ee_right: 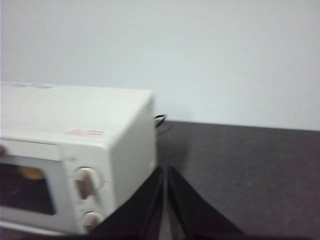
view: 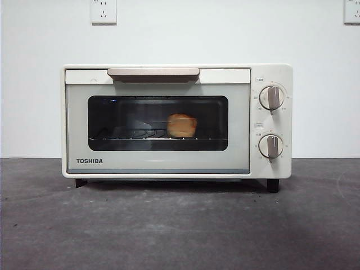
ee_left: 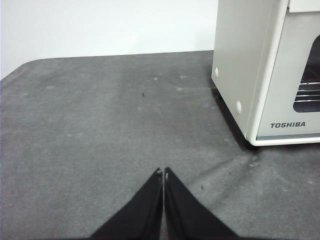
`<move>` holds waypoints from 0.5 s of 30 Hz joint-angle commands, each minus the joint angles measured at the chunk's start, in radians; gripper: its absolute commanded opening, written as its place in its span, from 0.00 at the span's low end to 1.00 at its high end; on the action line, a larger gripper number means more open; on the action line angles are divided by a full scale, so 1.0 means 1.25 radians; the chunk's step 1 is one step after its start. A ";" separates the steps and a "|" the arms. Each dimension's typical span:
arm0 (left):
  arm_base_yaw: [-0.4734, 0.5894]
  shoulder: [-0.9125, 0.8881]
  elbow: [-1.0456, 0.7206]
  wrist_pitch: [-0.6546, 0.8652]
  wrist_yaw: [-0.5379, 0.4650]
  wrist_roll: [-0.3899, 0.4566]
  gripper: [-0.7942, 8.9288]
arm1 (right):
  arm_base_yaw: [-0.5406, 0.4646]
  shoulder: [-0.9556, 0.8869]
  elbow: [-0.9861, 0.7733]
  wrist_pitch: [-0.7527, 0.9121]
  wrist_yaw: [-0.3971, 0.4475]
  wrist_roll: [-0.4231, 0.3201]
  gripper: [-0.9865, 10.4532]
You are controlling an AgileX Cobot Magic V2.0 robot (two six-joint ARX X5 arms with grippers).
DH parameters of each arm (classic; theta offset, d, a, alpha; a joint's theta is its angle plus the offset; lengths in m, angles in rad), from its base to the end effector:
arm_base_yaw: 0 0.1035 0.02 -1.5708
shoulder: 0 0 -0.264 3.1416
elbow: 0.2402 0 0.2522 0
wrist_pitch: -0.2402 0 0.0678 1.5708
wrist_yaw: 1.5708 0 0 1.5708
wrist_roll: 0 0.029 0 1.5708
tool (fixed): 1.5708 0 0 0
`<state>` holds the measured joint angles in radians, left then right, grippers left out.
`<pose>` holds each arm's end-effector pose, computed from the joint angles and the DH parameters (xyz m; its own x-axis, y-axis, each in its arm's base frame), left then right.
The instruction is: The left arm flap open the oven, the right arm pick bread and place it into oven, the left arm flap close the oven
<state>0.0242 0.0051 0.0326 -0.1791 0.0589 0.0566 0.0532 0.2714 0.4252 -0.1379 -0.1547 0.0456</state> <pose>0.0949 0.0006 0.1569 0.9880 -0.0350 -0.1508 0.0425 0.9980 0.0471 0.0946 0.0095 0.2726 0.9783 0.2064 0.0157 -0.2069 0.9774 0.0431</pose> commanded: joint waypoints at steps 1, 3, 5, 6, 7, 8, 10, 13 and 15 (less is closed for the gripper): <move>0.001 -0.002 -0.016 -0.005 0.004 -0.007 0.09 | -0.021 -0.051 -0.070 0.063 -0.001 -0.017 0.10; 0.001 -0.002 -0.016 -0.005 0.004 -0.007 0.09 | -0.031 -0.083 -0.117 0.090 0.000 -0.017 0.10; 0.001 -0.002 -0.016 -0.005 0.004 -0.007 0.09 | -0.036 -0.112 -0.158 0.106 0.005 -0.017 0.10; 0.001 -0.002 -0.016 -0.005 0.004 -0.007 0.09 | -0.038 -0.125 -0.178 0.113 0.005 -0.017 0.10; 0.001 -0.002 -0.016 -0.005 0.004 -0.007 0.09 | -0.039 -0.138 -0.197 0.118 0.006 -0.017 0.10; 0.001 -0.002 -0.016 -0.005 0.004 -0.007 0.09 | -0.040 -0.146 -0.211 0.122 0.006 -0.017 0.10; 0.001 -0.002 -0.016 -0.005 0.004 -0.007 0.09 | -0.040 -0.167 -0.243 0.122 0.009 -0.016 0.10; 0.001 -0.002 -0.016 -0.005 0.004 -0.007 0.09 | -0.040 -0.189 -0.281 0.122 0.021 -0.013 0.10; 0.001 -0.002 -0.016 -0.005 0.004 -0.007 0.09 | -0.040 -0.201 -0.302 0.122 0.023 -0.005 0.10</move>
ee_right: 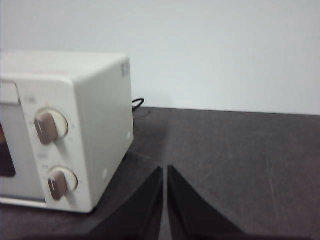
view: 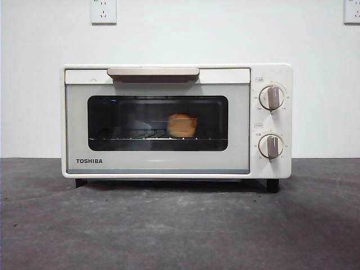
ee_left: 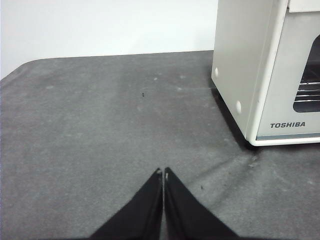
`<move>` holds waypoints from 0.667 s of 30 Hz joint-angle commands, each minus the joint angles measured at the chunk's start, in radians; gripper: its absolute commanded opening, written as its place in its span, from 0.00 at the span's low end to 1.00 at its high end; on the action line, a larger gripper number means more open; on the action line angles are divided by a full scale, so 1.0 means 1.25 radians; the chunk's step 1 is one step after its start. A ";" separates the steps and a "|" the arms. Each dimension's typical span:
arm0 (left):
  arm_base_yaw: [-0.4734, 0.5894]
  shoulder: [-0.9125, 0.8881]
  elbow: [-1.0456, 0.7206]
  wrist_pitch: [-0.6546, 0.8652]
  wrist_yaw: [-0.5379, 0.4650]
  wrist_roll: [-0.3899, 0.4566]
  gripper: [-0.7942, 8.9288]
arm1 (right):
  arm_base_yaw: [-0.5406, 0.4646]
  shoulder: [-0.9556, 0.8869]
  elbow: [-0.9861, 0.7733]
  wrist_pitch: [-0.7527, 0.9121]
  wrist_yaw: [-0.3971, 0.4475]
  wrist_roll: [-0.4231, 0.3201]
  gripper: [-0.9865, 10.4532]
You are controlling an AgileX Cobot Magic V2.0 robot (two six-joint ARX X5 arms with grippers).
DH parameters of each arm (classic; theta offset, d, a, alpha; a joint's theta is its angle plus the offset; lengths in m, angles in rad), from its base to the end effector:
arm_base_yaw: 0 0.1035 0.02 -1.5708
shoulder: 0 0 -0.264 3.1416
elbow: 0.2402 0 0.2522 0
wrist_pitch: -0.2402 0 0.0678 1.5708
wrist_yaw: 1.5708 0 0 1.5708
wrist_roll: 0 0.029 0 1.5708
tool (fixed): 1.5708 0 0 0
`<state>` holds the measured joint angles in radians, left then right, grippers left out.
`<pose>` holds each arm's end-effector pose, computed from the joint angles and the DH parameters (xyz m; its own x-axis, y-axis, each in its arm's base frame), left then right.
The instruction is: The left arm flap open the oven, the right arm pick bread and place it into oven, the left arm flap close the oven
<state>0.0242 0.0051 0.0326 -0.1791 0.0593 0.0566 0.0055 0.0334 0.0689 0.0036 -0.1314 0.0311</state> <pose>0.0949 0.0006 0.1569 0.9879 -0.0354 -0.1507 0.0429 0.9980 0.0470 0.0953 0.0043 0.1847 0.9899 0.1365 0.0388 -0.1375 0.9902 0.0260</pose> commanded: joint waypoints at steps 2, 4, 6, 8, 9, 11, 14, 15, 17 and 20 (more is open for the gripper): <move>0.001 -0.002 -0.016 -0.005 0.004 -0.007 0.09 | -0.002 -0.021 -0.037 0.009 0.007 0.013 0.10; 0.001 -0.002 -0.016 -0.005 0.004 -0.007 0.09 | -0.002 -0.024 -0.047 -0.005 0.008 0.023 0.10; 0.001 -0.002 -0.016 -0.005 0.004 -0.007 0.09 | -0.002 -0.024 -0.047 -0.021 0.017 0.023 0.10; 0.001 -0.002 -0.016 -0.005 0.004 -0.007 0.09 | -0.002 -0.024 -0.047 -0.035 0.023 0.023 0.10; 0.001 -0.002 -0.016 -0.005 0.004 -0.007 0.09 | -0.002 -0.024 -0.047 -0.045 0.023 0.023 0.10; 0.001 -0.002 -0.016 -0.005 0.004 -0.007 0.09 | -0.002 -0.024 -0.047 -0.074 0.022 0.025 0.10; 0.001 -0.002 -0.016 -0.005 0.004 -0.007 0.09 | -0.002 -0.024 -0.047 -0.129 0.022 0.029 0.10; 0.001 -0.002 -0.016 -0.005 0.004 -0.007 0.09 | -0.002 -0.024 -0.047 -0.147 0.023 0.029 0.10; 0.001 -0.002 -0.016 -0.004 0.004 -0.007 0.09 | -0.002 -0.024 -0.047 -0.144 0.022 0.030 0.10; 0.001 -0.002 -0.016 -0.005 0.004 -0.007 0.09 | -0.002 -0.024 -0.047 -0.140 0.022 0.038 0.10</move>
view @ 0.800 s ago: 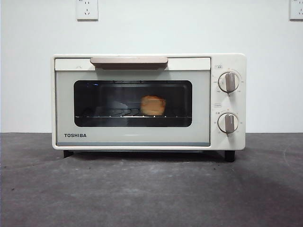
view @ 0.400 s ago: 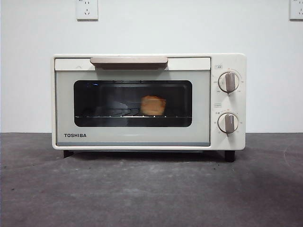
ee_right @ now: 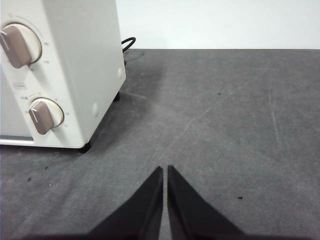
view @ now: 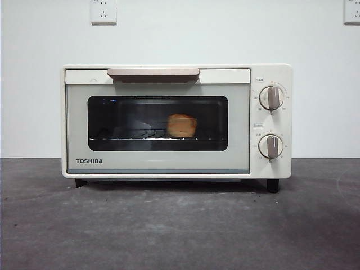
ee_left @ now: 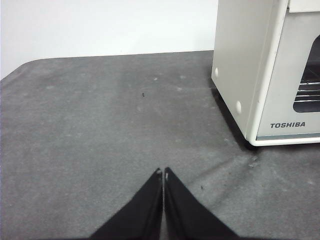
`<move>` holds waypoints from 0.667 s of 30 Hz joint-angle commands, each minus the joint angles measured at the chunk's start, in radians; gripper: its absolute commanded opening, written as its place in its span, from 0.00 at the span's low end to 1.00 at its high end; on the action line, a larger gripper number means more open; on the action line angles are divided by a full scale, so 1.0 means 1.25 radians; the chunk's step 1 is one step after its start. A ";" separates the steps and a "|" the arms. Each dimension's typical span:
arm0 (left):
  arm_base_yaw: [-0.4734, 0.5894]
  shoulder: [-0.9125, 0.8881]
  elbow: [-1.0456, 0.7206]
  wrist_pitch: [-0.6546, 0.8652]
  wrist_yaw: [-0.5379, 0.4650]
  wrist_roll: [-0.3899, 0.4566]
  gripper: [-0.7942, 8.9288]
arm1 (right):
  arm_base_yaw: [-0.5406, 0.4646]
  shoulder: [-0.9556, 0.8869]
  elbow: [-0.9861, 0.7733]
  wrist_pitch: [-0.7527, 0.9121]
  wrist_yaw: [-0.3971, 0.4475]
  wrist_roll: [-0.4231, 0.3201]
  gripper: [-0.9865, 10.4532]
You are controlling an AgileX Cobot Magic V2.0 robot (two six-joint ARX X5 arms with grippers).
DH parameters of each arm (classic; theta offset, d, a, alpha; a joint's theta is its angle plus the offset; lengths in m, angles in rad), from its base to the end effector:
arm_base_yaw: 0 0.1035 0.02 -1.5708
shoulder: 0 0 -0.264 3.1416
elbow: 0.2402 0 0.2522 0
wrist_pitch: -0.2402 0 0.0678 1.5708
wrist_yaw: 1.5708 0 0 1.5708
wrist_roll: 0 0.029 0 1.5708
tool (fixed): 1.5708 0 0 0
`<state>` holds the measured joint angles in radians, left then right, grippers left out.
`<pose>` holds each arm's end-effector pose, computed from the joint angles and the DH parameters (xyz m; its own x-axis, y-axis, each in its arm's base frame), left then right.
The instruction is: The left arm flap open the oven, the right arm pick bread and place it into oven, the left arm flap close the oven
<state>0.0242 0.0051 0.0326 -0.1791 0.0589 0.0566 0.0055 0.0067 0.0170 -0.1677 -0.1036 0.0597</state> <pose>0.0949 0.0006 0.1569 0.9880 -0.0350 -0.1508 0.0425 0.9980 0.0471 0.0958 0.0035 0.1526 0.9818 0.1088 -0.1559 -0.0981 0.9923 0.0751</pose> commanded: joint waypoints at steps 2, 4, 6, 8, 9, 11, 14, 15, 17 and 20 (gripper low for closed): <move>0.001 -0.002 -0.016 -0.005 0.004 -0.007 0.09 | -0.002 -0.002 -0.006 0.007 -0.001 0.015 0.10; 0.001 -0.002 -0.016 -0.005 0.004 -0.007 0.09 | -0.002 -0.002 -0.006 0.011 0.000 0.015 0.10; 0.002 -0.002 -0.016 -0.005 0.004 -0.007 0.09 | -0.002 -0.002 -0.006 0.011 0.000 0.015 0.10; 0.001 -0.002 -0.016 -0.005 0.004 -0.007 0.09 | -0.002 -0.002 -0.006 0.011 0.000 0.015 0.10; 0.001 -0.002 -0.016 -0.005 0.004 -0.007 0.09 | -0.002 -0.002 -0.006 0.011 0.000 0.015 0.10; 0.001 -0.002 -0.016 -0.005 0.004 -0.007 0.09 | -0.002 -0.002 -0.006 0.011 0.000 0.015 0.10; 0.001 -0.002 -0.016 -0.005 0.004 -0.007 0.09 | -0.002 -0.002 -0.006 0.011 0.000 0.015 0.10; 0.002 -0.002 -0.016 -0.005 0.004 -0.007 0.09 | -0.002 -0.002 -0.006 0.011 0.000 0.015 0.10; 0.001 -0.002 -0.016 -0.005 0.004 -0.007 0.09 | -0.002 -0.002 -0.006 0.011 0.000 0.015 0.10; 0.002 -0.002 -0.016 -0.005 0.004 -0.007 0.09 | -0.002 -0.002 -0.006 0.011 0.000 0.015 0.10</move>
